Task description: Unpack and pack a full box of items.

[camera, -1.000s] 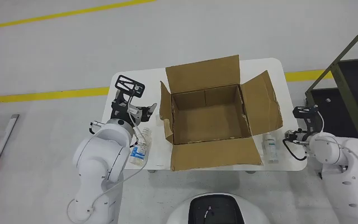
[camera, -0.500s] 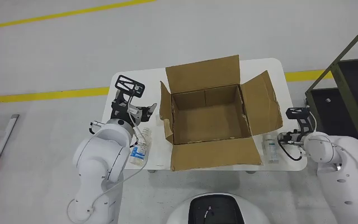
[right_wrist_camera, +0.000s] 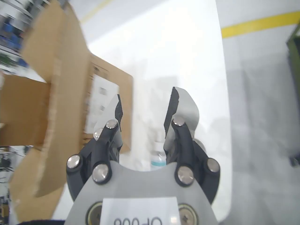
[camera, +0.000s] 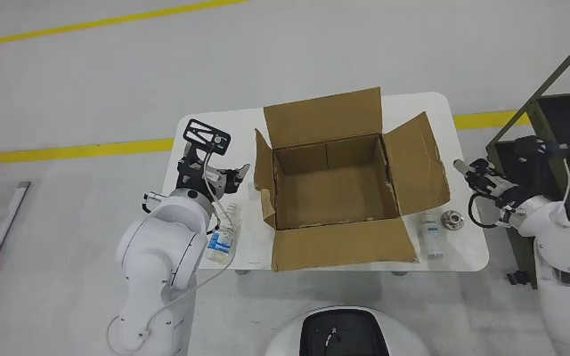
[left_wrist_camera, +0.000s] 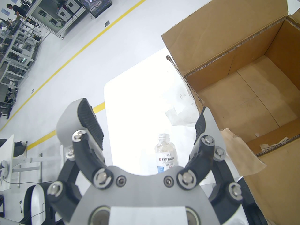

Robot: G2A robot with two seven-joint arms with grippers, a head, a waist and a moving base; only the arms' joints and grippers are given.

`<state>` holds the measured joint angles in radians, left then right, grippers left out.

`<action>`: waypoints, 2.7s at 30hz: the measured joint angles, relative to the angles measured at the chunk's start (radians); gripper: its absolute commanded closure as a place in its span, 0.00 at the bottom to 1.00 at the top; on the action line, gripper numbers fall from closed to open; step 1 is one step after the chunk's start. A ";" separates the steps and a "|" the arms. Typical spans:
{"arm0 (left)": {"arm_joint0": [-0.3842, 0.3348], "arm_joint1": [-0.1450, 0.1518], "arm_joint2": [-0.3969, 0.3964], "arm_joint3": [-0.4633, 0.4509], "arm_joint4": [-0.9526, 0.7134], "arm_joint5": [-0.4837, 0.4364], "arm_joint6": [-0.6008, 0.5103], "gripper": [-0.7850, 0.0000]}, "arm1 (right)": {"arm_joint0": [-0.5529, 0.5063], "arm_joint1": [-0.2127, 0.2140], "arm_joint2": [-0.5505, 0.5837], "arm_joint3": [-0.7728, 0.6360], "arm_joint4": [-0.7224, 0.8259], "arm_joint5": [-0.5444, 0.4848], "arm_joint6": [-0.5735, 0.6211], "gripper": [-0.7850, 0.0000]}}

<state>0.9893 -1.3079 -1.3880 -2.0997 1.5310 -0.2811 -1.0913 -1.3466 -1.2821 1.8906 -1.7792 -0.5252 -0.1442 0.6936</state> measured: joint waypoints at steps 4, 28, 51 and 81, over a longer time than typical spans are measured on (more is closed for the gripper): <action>0.000 0.000 0.000 0.000 0.000 0.000 0.000 0.00 | -0.024 -0.007 0.009 0.016 0.250 -0.113 -0.106 1.00; -0.024 -0.005 0.077 0.005 -0.006 0.017 0.146 1.00 | 0.088 0.030 -0.167 -0.006 0.106 -0.163 0.007 1.00; -0.075 -0.013 0.237 0.274 0.198 -0.066 0.113 1.00 | 0.102 0.051 -0.242 0.051 0.002 -0.075 -0.008 1.00; 0.032 0.026 -0.083 0.052 0.049 -0.274 0.100 0.00 | 0.017 0.090 -0.092 -0.105 0.311 -0.166 0.016 1.00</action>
<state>1.0211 -1.2818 -1.4714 -2.0475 1.5799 -0.5548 -0.9912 -1.3300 -1.1921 1.7982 -1.8840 -0.2145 -0.3105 0.7100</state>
